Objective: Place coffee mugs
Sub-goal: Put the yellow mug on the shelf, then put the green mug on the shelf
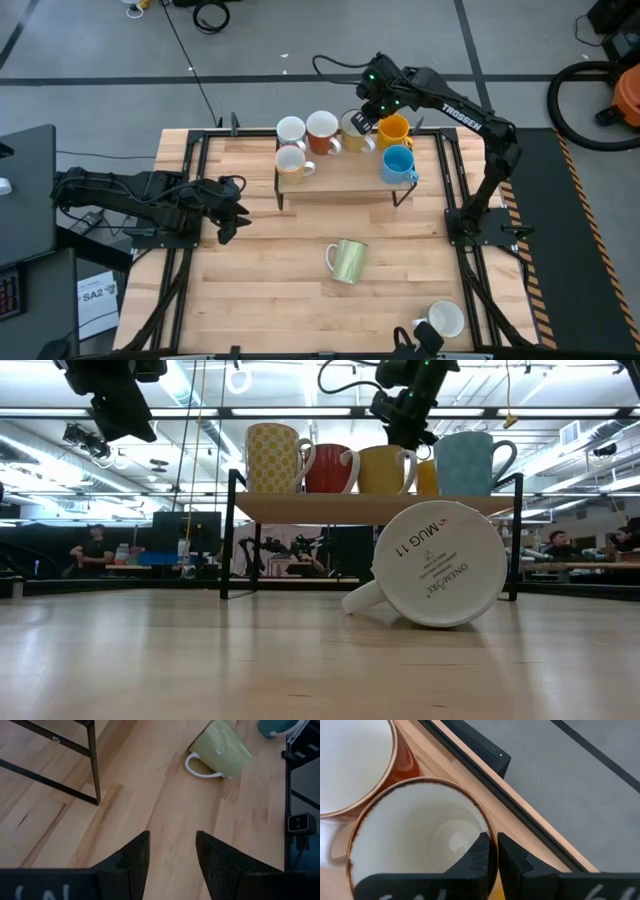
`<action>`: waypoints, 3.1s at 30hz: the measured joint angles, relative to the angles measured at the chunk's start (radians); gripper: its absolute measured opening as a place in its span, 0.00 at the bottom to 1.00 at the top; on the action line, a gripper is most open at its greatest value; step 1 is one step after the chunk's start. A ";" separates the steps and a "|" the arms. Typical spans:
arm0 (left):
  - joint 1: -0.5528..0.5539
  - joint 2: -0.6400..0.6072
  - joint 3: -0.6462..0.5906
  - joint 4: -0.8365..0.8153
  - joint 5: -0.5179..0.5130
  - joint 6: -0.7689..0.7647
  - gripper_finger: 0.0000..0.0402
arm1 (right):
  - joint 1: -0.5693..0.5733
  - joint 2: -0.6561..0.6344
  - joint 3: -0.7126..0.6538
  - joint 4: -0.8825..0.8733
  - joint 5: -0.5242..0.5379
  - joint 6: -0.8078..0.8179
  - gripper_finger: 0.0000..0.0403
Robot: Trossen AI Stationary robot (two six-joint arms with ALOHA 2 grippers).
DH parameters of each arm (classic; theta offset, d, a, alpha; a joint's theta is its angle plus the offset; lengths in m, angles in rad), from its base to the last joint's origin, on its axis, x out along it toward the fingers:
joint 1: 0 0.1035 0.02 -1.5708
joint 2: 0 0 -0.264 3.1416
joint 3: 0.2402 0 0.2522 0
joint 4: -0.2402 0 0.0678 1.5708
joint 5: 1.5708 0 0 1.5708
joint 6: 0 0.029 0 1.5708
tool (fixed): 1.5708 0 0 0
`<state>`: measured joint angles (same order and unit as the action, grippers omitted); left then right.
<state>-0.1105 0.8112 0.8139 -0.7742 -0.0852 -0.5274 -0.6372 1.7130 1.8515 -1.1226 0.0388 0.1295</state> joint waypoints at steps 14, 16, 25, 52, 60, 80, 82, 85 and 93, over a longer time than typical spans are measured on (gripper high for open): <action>0.000 0.000 0.000 0.000 0.000 -0.002 0.42 | 0.000 0.001 -0.001 -0.007 -0.009 0.005 0.11; 0.000 0.000 0.000 0.000 0.000 -0.002 0.42 | 0.000 0.001 -0.001 -0.006 -0.009 0.005 0.11; 0.000 0.000 0.000 0.000 0.000 -0.002 0.42 | 0.000 0.001 -0.002 -0.004 -0.006 0.006 0.17; 0.000 0.000 0.000 0.000 0.000 -0.002 0.42 | 0.000 0.001 -0.002 -0.004 -0.006 0.006 0.39; 0.000 0.000 0.000 0.000 0.000 -0.001 0.42 | -0.002 0.001 -0.002 0.015 -0.007 0.009 0.39; 0.000 0.000 0.000 0.000 0.000 -0.002 0.42 | 0.018 -0.191 -0.002 0.059 -0.006 0.006 0.39; 0.000 0.000 0.000 0.000 0.000 -0.002 0.42 | 0.040 -0.227 -0.002 0.059 -0.006 0.006 0.39; 0.000 0.000 0.000 0.000 0.000 -0.002 0.42 | 0.091 -0.277 -0.002 0.059 -0.006 0.027 0.39; 0.000 0.000 0.000 0.000 0.000 -0.002 0.42 | 0.338 -0.355 -0.002 0.057 -0.005 0.100 0.39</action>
<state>-0.1106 0.8108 0.8139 -0.7742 -0.0849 -0.5289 -0.2988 1.3585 1.8500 -1.0653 0.0335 0.2294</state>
